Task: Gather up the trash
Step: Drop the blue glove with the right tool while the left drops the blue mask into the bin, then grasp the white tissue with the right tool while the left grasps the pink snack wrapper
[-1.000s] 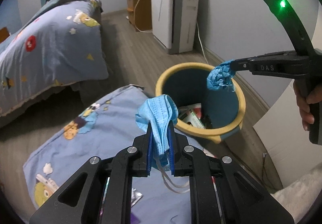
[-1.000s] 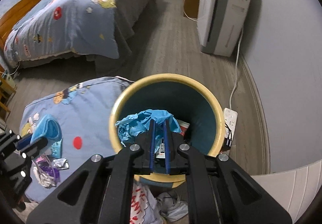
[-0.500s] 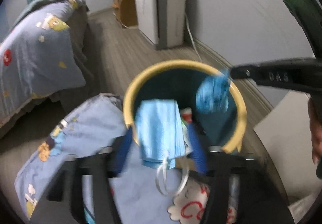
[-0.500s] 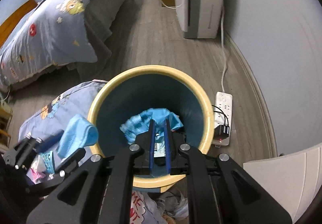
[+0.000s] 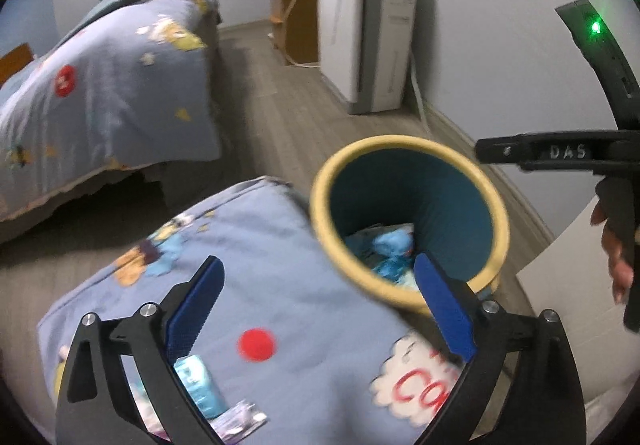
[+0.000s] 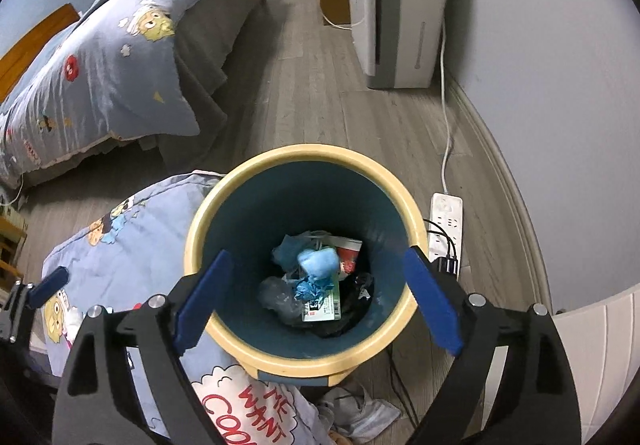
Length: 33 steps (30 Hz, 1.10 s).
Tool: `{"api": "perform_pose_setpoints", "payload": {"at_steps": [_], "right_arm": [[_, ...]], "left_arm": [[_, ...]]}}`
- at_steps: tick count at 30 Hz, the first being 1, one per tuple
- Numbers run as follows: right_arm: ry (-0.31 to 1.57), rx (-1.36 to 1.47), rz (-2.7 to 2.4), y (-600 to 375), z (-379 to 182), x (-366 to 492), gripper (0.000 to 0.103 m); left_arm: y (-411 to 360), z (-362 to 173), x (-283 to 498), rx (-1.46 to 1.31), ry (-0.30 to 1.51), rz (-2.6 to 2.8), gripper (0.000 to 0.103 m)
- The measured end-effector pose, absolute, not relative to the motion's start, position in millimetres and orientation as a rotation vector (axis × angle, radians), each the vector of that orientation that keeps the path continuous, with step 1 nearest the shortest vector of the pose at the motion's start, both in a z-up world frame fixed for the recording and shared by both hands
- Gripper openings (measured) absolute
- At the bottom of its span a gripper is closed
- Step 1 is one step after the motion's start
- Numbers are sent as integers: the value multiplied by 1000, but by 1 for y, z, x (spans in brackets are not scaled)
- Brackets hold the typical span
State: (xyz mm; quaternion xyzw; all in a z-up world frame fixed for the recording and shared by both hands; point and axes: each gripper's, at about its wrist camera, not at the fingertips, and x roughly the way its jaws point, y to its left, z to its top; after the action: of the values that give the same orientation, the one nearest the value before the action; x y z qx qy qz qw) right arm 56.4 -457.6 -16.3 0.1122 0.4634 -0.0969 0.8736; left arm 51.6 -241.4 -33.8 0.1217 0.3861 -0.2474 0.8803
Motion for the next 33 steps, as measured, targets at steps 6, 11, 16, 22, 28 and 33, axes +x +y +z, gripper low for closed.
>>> {"api": "perform_pose_setpoints", "payload": {"at_steps": [6, 11, 16, 22, 28, 33], "right_arm": [[932, 213, -150, -428, 2, 56, 92], [893, 167, -88, -388, 20, 55, 97], [873, 101, -35, -347, 31, 56, 97], [863, 27, 38, -295, 33, 54, 97], [888, -67, 128, -239, 14, 51, 97], [922, -145, 196, -201, -5, 47, 97]], "left_arm": [[-171, -9, 42, 251, 791, -407, 95], [-103, 20, 34, 208, 782, -286, 96], [-47, 39, 21, 165, 770, -200, 96], [16, 37, 2, 53, 776, -94, 97], [58, 24, -5, -15, 791, -22, 97], [72, 10, -3, -24, 827, -17, 97]]}}
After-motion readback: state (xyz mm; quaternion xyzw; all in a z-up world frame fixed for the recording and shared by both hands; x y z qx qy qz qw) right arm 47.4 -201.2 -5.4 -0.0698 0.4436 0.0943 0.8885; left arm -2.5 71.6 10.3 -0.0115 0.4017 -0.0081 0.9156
